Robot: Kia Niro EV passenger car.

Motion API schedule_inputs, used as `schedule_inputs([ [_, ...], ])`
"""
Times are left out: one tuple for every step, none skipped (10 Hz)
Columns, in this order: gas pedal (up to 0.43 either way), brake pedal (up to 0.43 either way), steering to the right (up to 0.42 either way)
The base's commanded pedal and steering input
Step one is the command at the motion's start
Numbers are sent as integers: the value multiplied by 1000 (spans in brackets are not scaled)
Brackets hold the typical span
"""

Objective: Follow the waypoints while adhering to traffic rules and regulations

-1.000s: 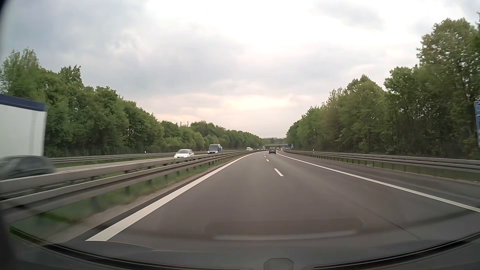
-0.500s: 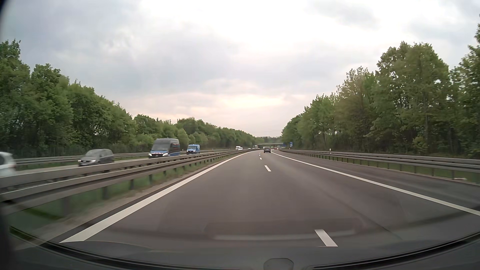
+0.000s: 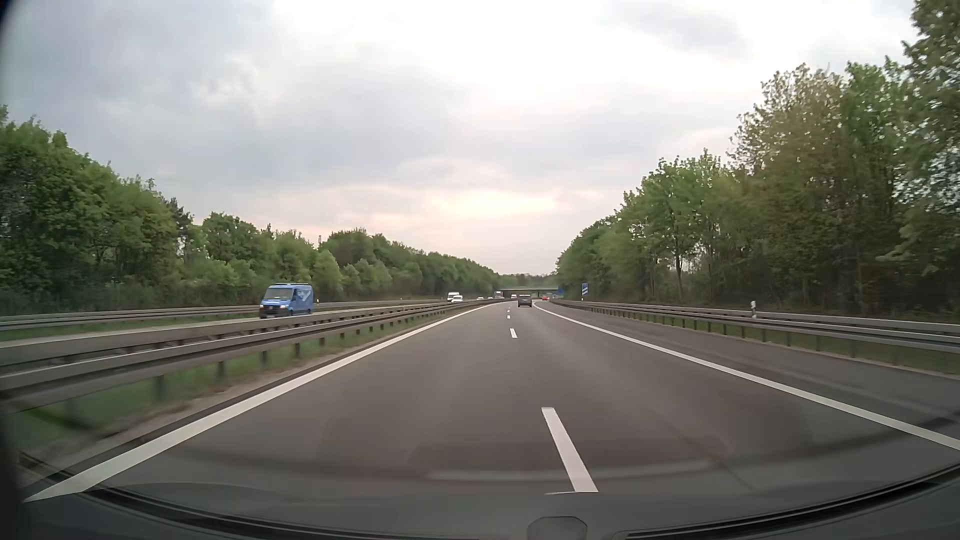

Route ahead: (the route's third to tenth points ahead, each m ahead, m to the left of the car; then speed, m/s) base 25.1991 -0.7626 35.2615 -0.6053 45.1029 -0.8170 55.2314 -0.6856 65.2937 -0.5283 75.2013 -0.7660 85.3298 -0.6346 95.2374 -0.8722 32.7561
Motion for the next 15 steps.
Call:
schedule_inputs([
  [0,0,7],
  [39,0,6],
  [67,0,5],
  [87,0,5],
  [98,0,4],
  [98,0,4],
  [110,0,3],
  [110,0,3],
  [110,0,3],
  [110,0,2],
  [110,0,2],
  [118,0,2],
  [118,0,2],
  [118,0,2],
  [118,0,1],
])
